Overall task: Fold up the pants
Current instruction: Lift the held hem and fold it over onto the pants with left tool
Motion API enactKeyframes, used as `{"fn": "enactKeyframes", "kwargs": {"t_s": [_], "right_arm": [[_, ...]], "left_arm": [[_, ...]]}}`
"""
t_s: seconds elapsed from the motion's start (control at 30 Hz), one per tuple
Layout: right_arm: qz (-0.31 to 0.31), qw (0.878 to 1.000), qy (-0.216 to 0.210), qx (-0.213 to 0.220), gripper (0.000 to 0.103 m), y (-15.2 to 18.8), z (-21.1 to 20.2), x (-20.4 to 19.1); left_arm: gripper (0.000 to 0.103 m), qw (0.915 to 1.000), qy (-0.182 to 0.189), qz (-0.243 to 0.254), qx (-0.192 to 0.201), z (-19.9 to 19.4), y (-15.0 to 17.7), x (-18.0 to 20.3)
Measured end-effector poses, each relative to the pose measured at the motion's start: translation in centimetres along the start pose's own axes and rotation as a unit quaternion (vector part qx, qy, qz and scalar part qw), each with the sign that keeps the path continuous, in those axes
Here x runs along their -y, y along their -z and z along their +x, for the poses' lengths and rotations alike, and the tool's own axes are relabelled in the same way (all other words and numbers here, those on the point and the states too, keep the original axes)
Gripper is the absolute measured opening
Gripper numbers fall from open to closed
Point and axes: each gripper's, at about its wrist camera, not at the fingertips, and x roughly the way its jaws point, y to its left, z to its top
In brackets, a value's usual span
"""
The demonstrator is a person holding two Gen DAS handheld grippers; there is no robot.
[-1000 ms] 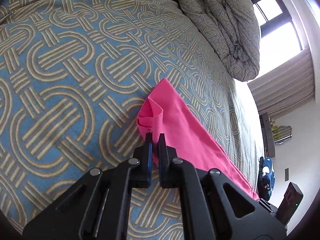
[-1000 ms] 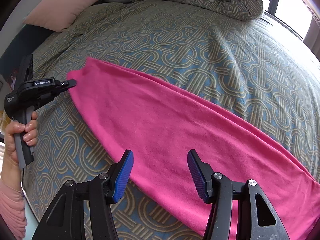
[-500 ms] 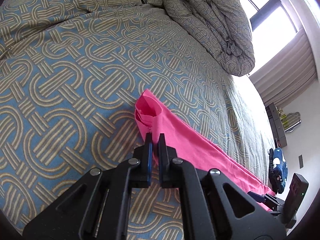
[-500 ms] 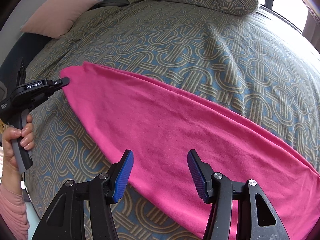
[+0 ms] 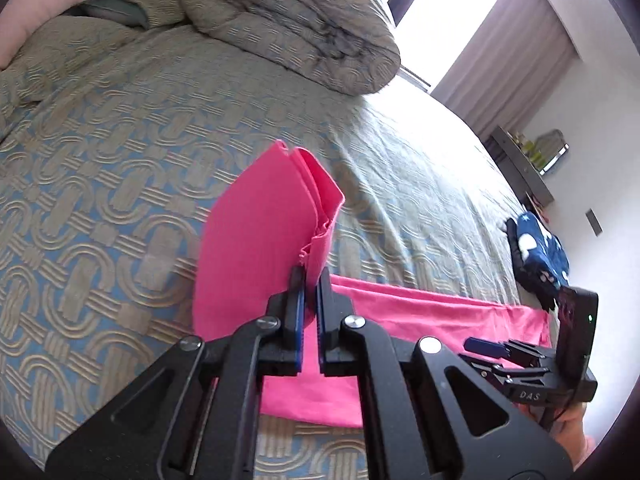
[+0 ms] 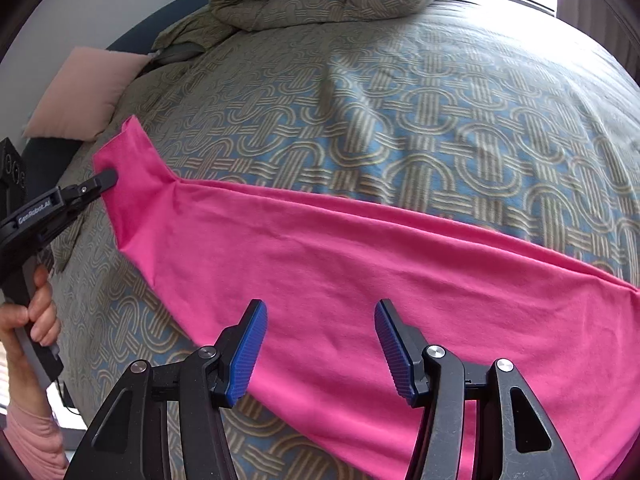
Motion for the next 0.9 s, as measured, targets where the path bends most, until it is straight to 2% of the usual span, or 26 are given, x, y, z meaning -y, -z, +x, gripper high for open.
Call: {"fn": "enactKeyframes", "kwargs": {"t_s": [0.07,0.17,0.23,0.33,0.53,0.73,0.8,0.9], "right_arm": [[0.027,1.000,-0.014,0.003,0.057,0.4,-0.5,1.9],[0.075,0.996,-0.057,0.005,0.057,0.9,-1.2,4.6],[0.101,0.991,-0.084,0.002,0.057,1.3,-1.4,6.0],[0.120,0.985,-0.127,-0.010,0.057,1.7,-0.9,6.9],[0.155,0.966,-0.202,-0.053,0.057,1.4,2.1,6.1],[0.188,0.947,-0.253,-0.068,0.057,-0.5,4.1,4.7],[0.192,0.943,-0.262,-0.072,0.058,-1.2,4.5,4.2],[0.194,0.945,-0.248,-0.084,0.059,-2.0,5.5,3.5]], "left_arm": [[0.006,0.9991,0.022,0.024,-0.025,1.8,1.4,2.9],[0.006,0.9953,0.049,0.042,-0.072,4.8,4.0,6.1],[0.006,0.9925,0.051,0.042,-0.102,6.6,5.8,7.2],[0.006,0.9904,0.044,0.039,-0.125,7.9,7.6,7.5],[0.006,0.9904,0.067,0.004,-0.121,7.0,7.7,6.5],[0.006,0.9903,0.071,0.010,-0.120,5.9,8.1,6.2],[0.008,0.9899,0.074,0.007,-0.121,5.9,8.5,6.2],[0.008,0.9892,0.081,-0.001,-0.123,6.2,8.9,6.5]]}}
